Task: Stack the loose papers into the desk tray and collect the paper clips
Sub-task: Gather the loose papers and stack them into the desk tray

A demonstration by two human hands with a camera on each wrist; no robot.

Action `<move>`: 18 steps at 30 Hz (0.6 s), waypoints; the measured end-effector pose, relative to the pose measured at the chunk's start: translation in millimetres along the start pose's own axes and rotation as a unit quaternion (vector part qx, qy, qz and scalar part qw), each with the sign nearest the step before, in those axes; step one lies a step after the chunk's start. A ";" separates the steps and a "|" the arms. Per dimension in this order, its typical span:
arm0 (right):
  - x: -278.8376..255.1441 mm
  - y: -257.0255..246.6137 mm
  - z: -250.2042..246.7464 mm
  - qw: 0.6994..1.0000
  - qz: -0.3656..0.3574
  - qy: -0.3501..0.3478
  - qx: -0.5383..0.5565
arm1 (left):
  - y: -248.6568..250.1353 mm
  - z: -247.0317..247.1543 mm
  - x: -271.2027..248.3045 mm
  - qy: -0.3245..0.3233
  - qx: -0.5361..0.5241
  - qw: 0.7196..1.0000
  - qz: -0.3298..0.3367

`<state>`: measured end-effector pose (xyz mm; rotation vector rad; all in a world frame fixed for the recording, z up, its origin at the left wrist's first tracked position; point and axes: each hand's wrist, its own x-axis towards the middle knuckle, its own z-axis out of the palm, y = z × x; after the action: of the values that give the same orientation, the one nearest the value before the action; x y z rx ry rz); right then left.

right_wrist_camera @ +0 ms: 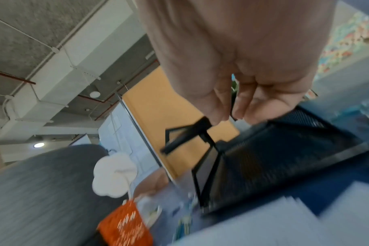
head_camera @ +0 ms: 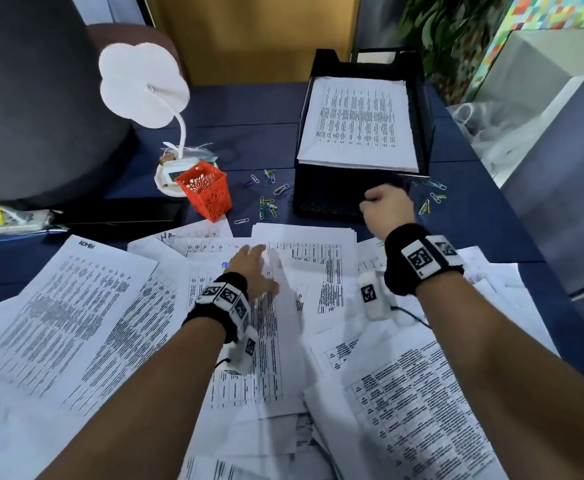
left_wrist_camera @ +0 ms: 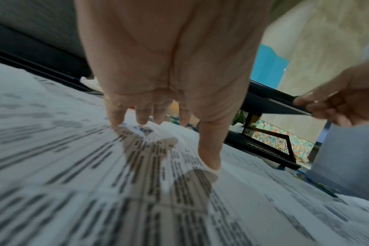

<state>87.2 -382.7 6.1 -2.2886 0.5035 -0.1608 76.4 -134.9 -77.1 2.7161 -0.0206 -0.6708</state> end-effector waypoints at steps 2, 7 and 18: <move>-19.8 7.3 20.9 0.998 0.015 -0.058 -0.017 | -12.6 -0.9 -10.1 0.041 -0.001 0.998 -0.037; -65.3 19.6 63.3 0.974 0.066 -0.198 -0.090 | -57.9 -13.2 -32.0 0.113 -0.063 0.969 -0.208; -99.5 18.2 90.1 0.959 0.124 -0.253 0.018 | -85.1 -6.9 -56.1 0.120 -0.303 0.939 -0.112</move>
<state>14.6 -293.5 -65.6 -2.0980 0.5017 0.5233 23.9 -47.3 -74.3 2.1887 0.4811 -0.3212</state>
